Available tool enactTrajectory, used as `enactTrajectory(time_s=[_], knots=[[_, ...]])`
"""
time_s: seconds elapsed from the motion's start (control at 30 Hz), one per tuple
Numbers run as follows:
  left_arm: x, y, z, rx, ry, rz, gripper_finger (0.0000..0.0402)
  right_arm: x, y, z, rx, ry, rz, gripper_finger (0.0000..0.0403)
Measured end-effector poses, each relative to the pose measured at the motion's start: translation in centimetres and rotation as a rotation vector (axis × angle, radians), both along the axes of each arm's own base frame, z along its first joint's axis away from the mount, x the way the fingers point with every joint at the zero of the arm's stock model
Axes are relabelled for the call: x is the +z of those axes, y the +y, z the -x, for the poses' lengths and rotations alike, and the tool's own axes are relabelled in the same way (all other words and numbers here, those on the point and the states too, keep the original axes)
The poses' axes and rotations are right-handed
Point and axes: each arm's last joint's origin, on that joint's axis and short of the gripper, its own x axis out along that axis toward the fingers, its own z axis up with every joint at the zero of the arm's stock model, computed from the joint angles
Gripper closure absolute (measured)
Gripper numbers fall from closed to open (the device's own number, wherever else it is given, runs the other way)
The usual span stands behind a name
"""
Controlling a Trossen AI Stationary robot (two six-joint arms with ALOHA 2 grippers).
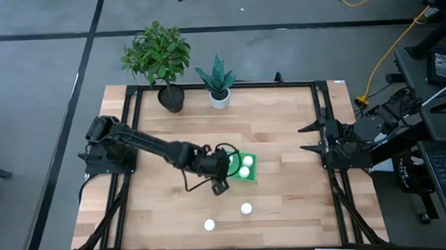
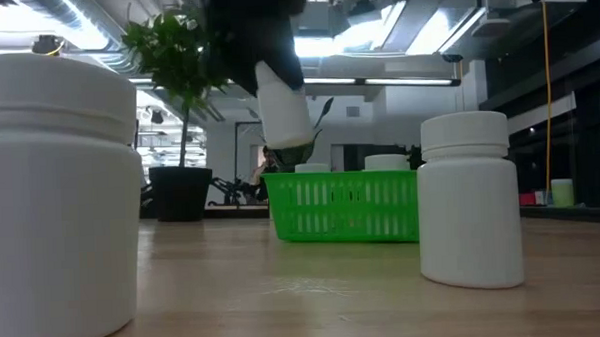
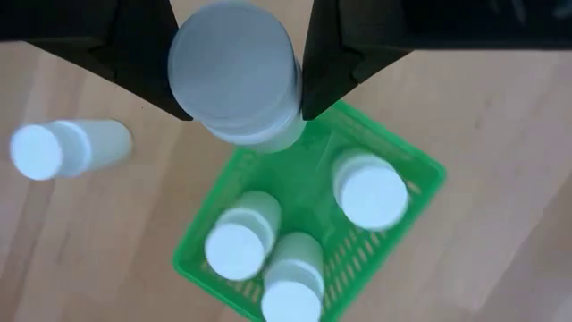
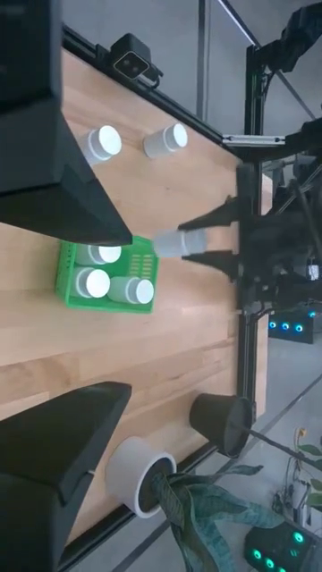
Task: Pick and place pill bottles into a basket
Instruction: Put the white pill bottle into the green basket
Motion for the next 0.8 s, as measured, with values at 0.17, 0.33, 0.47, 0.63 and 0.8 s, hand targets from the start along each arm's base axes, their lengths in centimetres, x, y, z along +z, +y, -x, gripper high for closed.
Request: enactTrajectory(time_s=[0.17,0.33,0.47,0.63,0.8], knots=[[-0.5,1.3,-0.8,-0.07,0.005,0.0,0.0224,0.0,0.0,0.0,-0.013,-0.002,-0.03,0.0139],[-0.5,2.4,-1.0,-0.114,0.012,-0.033,0.0224,-0.1,0.1,-0.2,-0.015,0.006,-0.028,0.0139],[-0.5,3.1,-1.1,-0.133,0.016,-0.038,0.0224,-0.2,0.3,-0.6,-0.029,0.018,-0.009,0.0139],[-0.5,3.7,-1.2,-0.15,0.018,-0.043,0.0224,-0.4,0.5,-0.9,-0.035,0.033,0.007,0.0139],[-0.6,4.0,-1.3,-0.167,0.022,-0.047,0.0224,-0.4,0.6,-1.1,-0.034,0.039,0.011,0.0139]])
